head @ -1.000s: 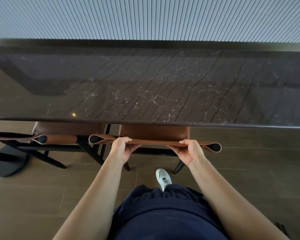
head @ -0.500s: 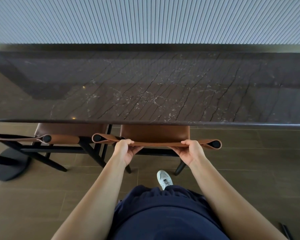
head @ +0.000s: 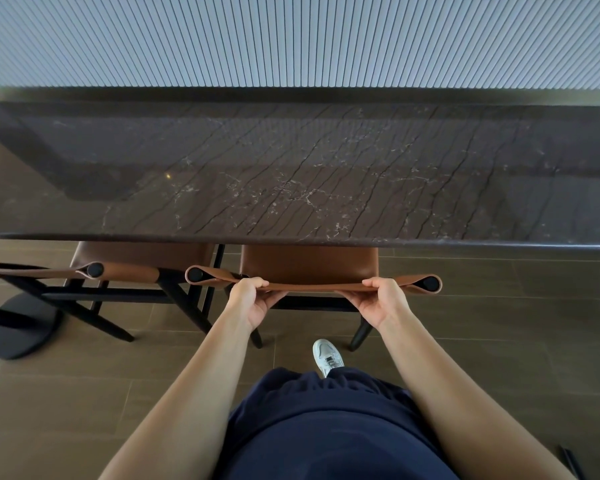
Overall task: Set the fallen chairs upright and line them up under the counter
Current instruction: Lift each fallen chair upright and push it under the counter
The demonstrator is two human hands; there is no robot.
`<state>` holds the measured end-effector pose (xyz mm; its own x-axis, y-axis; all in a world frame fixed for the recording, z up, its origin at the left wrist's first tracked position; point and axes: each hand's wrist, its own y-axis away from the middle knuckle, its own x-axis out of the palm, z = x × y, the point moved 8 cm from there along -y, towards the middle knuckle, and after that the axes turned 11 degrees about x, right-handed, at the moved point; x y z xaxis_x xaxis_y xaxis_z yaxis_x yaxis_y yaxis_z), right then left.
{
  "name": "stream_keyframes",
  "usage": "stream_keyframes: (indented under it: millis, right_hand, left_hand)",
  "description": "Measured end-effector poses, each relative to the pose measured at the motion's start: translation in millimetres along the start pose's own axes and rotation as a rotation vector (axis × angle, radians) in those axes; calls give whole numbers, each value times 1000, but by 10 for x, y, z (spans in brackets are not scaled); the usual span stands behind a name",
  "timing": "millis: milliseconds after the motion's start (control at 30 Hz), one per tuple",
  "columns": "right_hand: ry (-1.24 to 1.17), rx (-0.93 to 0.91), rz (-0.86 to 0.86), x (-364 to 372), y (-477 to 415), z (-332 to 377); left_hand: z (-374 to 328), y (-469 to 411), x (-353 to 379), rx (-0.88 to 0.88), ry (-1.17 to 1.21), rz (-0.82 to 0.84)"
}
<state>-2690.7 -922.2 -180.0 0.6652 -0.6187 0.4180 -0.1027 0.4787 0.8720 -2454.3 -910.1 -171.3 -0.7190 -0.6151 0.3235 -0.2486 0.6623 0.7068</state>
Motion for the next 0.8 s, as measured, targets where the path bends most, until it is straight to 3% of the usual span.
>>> stream_keyframes:
  millis: [800]
  right_hand:
    - [40,-24,-2,-83,67,-73]
  left_hand:
    - [15,38,-72,-28,-51,68]
